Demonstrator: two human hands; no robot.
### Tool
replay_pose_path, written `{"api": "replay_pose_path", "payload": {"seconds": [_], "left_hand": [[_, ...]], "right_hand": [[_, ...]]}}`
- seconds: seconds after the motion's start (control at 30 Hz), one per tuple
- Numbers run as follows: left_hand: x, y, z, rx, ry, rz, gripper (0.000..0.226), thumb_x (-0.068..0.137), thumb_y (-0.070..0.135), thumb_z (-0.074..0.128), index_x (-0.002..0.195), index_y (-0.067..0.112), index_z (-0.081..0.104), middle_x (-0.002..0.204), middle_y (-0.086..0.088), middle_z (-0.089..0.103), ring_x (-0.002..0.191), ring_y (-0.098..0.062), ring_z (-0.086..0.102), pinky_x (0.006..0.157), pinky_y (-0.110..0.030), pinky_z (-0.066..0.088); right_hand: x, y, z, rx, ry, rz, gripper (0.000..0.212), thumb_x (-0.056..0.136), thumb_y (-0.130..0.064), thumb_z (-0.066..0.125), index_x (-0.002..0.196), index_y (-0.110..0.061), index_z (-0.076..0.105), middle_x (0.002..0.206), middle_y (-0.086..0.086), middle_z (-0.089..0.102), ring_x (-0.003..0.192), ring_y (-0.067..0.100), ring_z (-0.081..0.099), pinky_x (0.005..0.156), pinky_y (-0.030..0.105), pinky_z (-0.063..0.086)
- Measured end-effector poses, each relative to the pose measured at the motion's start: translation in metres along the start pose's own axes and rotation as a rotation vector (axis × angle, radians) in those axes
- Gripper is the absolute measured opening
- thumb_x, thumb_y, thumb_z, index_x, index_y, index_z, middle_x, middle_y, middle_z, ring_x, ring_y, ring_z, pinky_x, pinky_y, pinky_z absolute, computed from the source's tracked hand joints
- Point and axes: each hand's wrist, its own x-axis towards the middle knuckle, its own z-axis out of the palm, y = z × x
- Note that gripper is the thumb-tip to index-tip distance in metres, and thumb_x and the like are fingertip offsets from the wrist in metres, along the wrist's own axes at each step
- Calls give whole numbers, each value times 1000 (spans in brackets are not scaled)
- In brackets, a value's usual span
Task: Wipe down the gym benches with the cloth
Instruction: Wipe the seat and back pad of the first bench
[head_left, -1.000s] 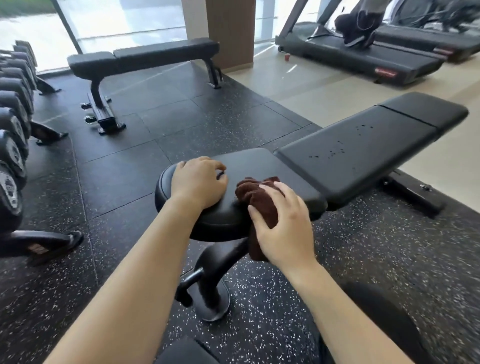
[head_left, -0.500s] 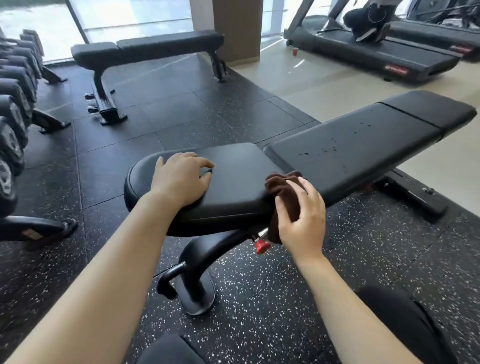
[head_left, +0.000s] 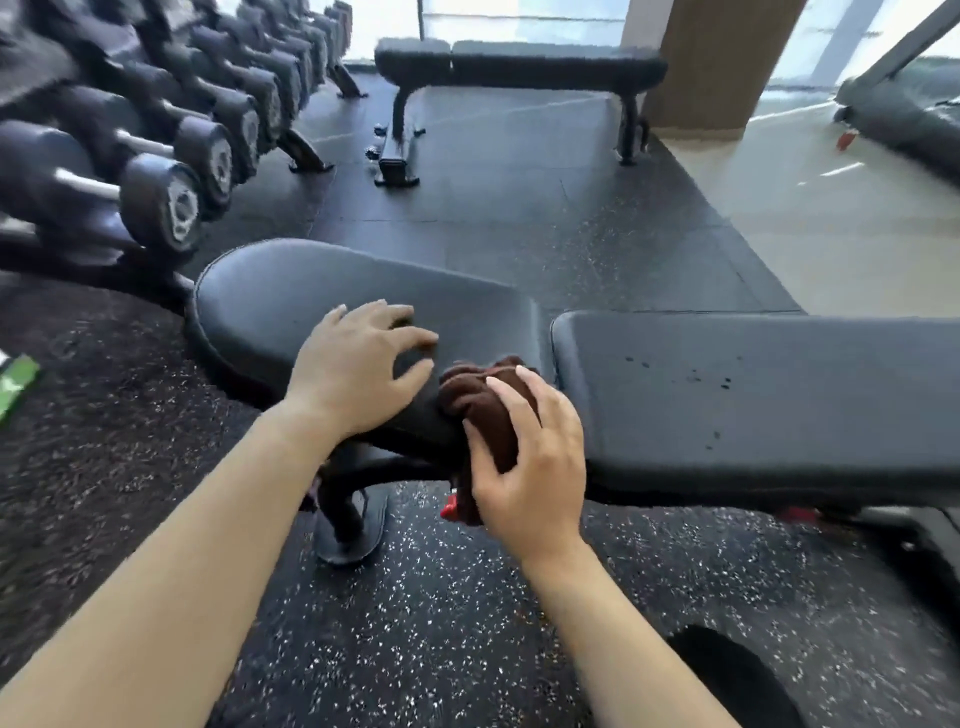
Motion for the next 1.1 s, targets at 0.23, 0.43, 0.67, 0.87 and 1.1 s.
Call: {"api": "replay_pose_path", "payload": {"seconds": [0.23, 0.43, 0.67, 0.87, 1.1], "left_hand": [[-25, 30, 8, 63, 86, -153, 32, 88, 30, 53, 119, 31, 61, 138, 0, 51, 133, -23, 38, 109, -43, 22], [-24, 29, 5, 31, 73, -153, 34, 87, 32, 53, 120, 30, 60, 135, 1, 51, 132, -20, 38, 110, -43, 22], [0, 40, 13, 22, 52, -104, 30, 85, 38, 53, 112, 34, 63, 127, 7, 56, 123, -14, 45, 109, -46, 24], [2, 36, 20, 18, 155, -52, 30, 78, 38, 51, 101, 29, 68, 111, 6, 64, 109, -18, 56, 97, -37, 39], [4, 36, 20, 7, 142, -60, 30, 77, 38, 53, 101, 28, 67, 112, 5, 62, 109, -19, 54, 98, -38, 38]], "right_hand": [[5, 19, -23, 82, -193, -72, 42, 85, -36, 62, 123, -19, 59, 132, 3, 53, 120, 25, 47, 109, 32, 33], [57, 15, -14, 179, -266, 132, 28, 85, -34, 61, 111, -26, 64, 122, -5, 59, 116, 21, 51, 103, 34, 37], [42, 23, -21, 179, -260, 125, 34, 80, -35, 65, 114, -32, 63, 121, -11, 58, 117, 12, 51, 105, 30, 36], [83, 20, -2, 159, -215, 272, 21, 81, -32, 66, 101, -32, 67, 107, -14, 63, 105, 9, 56, 93, 21, 39], [58, 23, -13, 149, -186, 269, 24, 77, -36, 67, 100, -40, 61, 99, -24, 55, 95, -4, 50, 80, 14, 31]]}}
